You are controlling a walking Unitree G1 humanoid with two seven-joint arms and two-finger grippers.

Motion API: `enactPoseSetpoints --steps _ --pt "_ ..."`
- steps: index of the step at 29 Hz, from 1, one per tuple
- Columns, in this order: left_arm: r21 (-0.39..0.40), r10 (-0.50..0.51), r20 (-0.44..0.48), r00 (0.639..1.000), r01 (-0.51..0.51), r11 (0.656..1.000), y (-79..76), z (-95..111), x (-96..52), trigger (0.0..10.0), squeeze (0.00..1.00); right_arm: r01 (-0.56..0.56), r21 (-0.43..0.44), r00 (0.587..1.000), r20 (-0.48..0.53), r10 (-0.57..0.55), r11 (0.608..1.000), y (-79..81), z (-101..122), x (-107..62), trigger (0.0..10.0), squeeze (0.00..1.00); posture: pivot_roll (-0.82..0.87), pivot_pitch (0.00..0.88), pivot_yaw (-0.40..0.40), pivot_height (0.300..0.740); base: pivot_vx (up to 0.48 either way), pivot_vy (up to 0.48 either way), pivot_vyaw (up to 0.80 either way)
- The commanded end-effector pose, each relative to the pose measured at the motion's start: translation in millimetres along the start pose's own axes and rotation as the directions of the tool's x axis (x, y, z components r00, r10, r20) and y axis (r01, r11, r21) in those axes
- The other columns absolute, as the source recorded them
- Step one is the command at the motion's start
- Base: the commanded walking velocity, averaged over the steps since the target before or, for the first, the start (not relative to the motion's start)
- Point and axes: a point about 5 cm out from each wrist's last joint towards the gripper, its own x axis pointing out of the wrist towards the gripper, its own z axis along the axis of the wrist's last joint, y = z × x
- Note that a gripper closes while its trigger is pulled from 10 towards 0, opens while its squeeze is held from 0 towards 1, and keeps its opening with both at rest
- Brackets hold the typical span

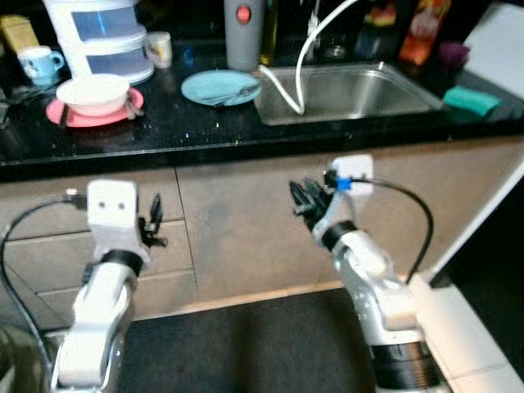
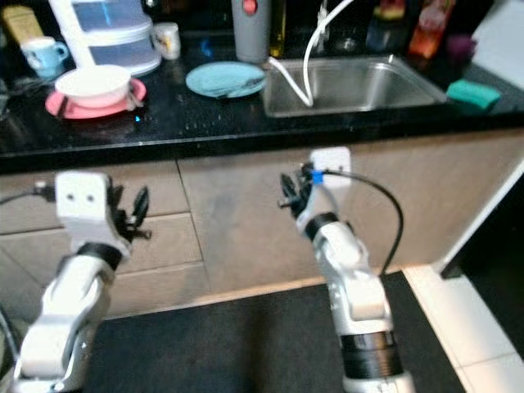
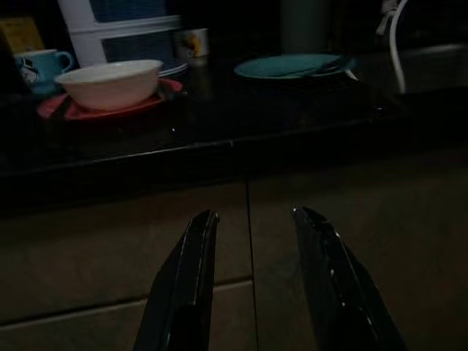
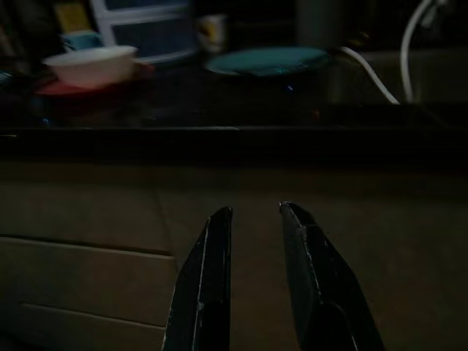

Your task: Kitchen organization

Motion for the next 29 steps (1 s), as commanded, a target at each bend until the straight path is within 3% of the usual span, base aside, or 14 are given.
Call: enactPoseSetpoints --steps 1,23,29 --pt "0.0 -0.012 -0.015 1.0 0.012 1.0 -0.9 -1.9 -0.4 10.0 0.0 0.002 0.01 1.0 -0.013 -0.002 1.0 -1.5 -0.6 -0.2 10.0 0.0 -0.05 0.106 0.017 0.74 0.0 0.0 0.0" --pt "0.012 -0.022 -0.035 0.999 0.022 1.0 -2.0 -3.2 -0.4 10.0 0.0 0.0 -0.004 0.999 -0.037 0.0 1.0 -0.7 -4.3 0.2 10.0 0.0 -0.04 0.111 0.017 0.74 0.0 0.0 0.0" --pt "0.046 -0.017 -0.017 1.0 0.018 0.999 -0.2 0.1 0.8 10.0 0.0 0.001 -0.002 0.999 -0.035 -0.001 1.0 1.3 -4.5 0.7 10.0 0.0 -0.04 0.111 0.018 0.74 0.0 0.0 0.0"
